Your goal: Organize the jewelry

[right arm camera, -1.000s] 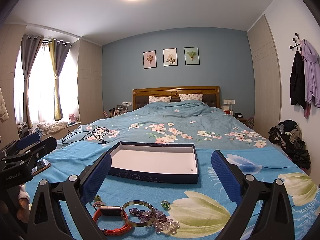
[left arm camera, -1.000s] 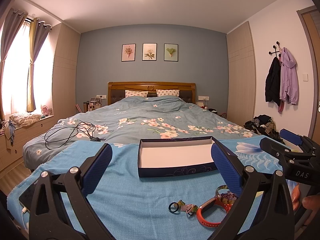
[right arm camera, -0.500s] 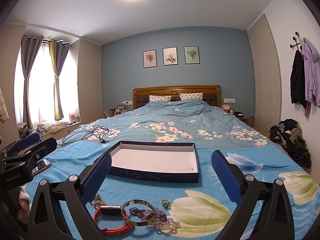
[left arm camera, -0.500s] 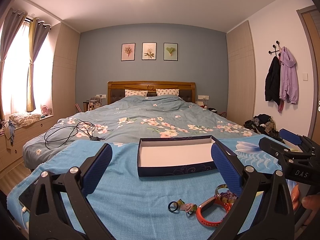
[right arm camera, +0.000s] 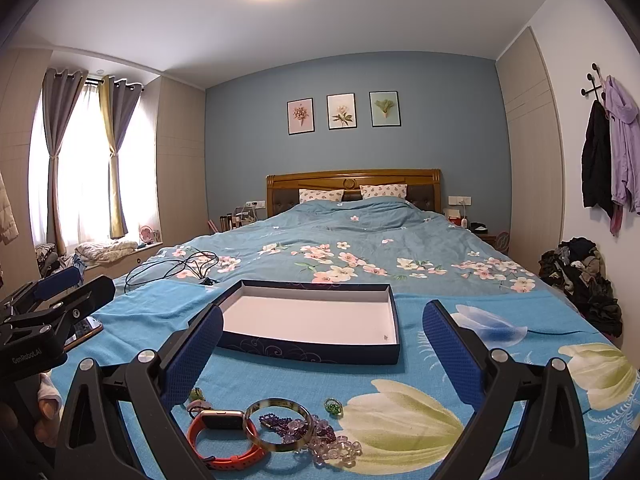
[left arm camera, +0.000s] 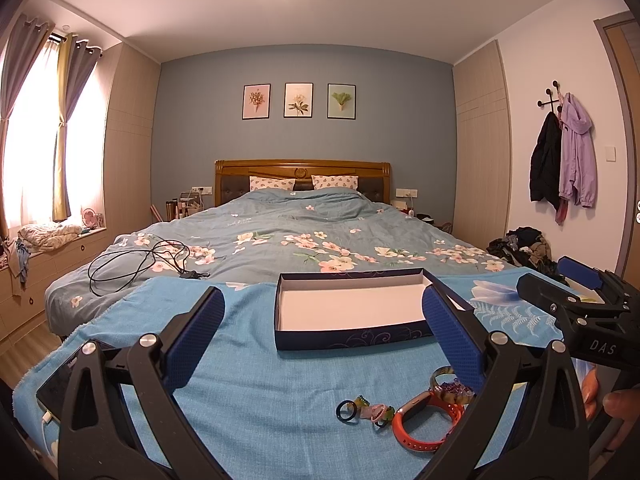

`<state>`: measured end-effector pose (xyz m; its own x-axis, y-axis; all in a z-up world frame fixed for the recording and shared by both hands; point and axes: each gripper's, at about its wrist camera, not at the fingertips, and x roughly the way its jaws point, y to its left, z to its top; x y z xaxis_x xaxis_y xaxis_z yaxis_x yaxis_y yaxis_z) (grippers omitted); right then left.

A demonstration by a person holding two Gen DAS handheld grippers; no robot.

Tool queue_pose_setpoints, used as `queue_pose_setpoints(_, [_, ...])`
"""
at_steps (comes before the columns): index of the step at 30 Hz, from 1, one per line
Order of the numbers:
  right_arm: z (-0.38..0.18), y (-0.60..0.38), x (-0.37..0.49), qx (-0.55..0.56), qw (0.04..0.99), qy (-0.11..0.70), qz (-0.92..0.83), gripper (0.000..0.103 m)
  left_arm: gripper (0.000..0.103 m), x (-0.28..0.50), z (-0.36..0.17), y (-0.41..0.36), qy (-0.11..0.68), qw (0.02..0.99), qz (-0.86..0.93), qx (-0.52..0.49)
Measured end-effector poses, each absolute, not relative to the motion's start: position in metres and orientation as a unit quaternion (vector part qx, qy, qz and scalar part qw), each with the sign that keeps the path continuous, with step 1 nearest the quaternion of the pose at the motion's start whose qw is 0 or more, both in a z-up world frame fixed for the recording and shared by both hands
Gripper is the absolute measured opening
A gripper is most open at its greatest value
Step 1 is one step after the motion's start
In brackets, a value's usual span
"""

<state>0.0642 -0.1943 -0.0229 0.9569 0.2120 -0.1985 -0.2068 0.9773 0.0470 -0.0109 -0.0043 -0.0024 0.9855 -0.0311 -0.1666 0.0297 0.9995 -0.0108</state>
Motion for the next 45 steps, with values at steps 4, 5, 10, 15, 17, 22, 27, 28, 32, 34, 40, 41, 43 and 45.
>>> queue_pose_setpoints(4, [-0.023, -0.194, 0.064, 0.013, 0.989, 0.103, 0.107, 0.097, 0.097, -0.011, -0.003, -0.004, 0.084, 0.996, -0.016, -0.004])
queue_pose_setpoints(5, [-0.023, -0.194, 0.064, 0.012, 0.989, 0.104, 0.107, 0.097, 0.097, -0.01, -0.003, -0.004, 0.085, 0.996, -0.016, -0.004])
queue_pose_setpoints(10, [-0.024, -0.194, 0.066, 0.012, 0.988, 0.109, 0.108, 0.097, 0.097, -0.008, -0.005, -0.005, 0.091, 0.996, -0.02, -0.003])
queue_pose_setpoints(15, [-0.027, -0.199, 0.071, 0.019, 0.985, 0.126, 0.113, 0.097, 0.097, -0.002, -0.01, -0.004, 0.109, 0.993, -0.035, -0.007])
queue_pose_setpoints(17, [-0.03, -0.2, 0.075, 0.016, 0.982, 0.143, 0.119, 0.097, 0.097, 0.002, -0.013, -0.004, 0.126, 0.991, -0.047, -0.006])
queue_pose_setpoints(22, [-0.044, -0.198, 0.089, 0.007, 0.968, 0.204, 0.148, 0.096, 0.097, 0.02, -0.032, -0.012, 0.196, 0.977, -0.085, 0.013])
queue_pose_setpoints(27, [-0.067, -0.194, 0.108, 0.009, 0.94, 0.289, 0.183, 0.065, 0.083, 0.039, -0.061, -0.022, 0.271, 0.953, -0.134, 0.028])
queue_pose_setpoints(28, [-0.071, -0.193, 0.112, 0.011, 0.935, 0.302, 0.188, 0.062, 0.079, 0.042, -0.066, -0.025, 0.284, 0.948, -0.142, 0.032])
queue_pose_setpoints(32, [-0.082, -0.191, 0.12, 0.016, 0.921, 0.327, 0.211, 0.041, 0.063, 0.05, -0.082, -0.033, 0.312, 0.933, -0.174, 0.036])
queue_pose_setpoints(34, [-0.086, -0.189, 0.125, 0.014, 0.913, 0.343, 0.22, 0.037, 0.056, 0.053, -0.088, -0.038, 0.323, 0.927, -0.188, 0.036])
queue_pose_setpoints(40, [-0.099, -0.184, 0.136, 0.014, 0.894, 0.382, 0.234, 0.031, 0.034, 0.058, -0.1, -0.043, 0.372, 0.903, -0.212, 0.023])
queue_pose_setpoints(41, [-0.098, -0.184, 0.136, 0.013, 0.893, 0.384, 0.236, 0.031, 0.034, 0.059, -0.1, -0.043, 0.374, 0.902, -0.216, 0.02])
queue_pose_setpoints(43, [-0.097, -0.184, 0.138, 0.009, 0.89, 0.389, 0.237, 0.027, 0.033, 0.063, -0.1, -0.043, 0.381, 0.897, -0.226, 0.01])
queue_pose_setpoints(45, [-0.096, -0.185, 0.139, 0.007, 0.888, 0.392, 0.24, 0.023, 0.03, 0.067, -0.102, -0.043, 0.39, 0.889, -0.238, -0.002])
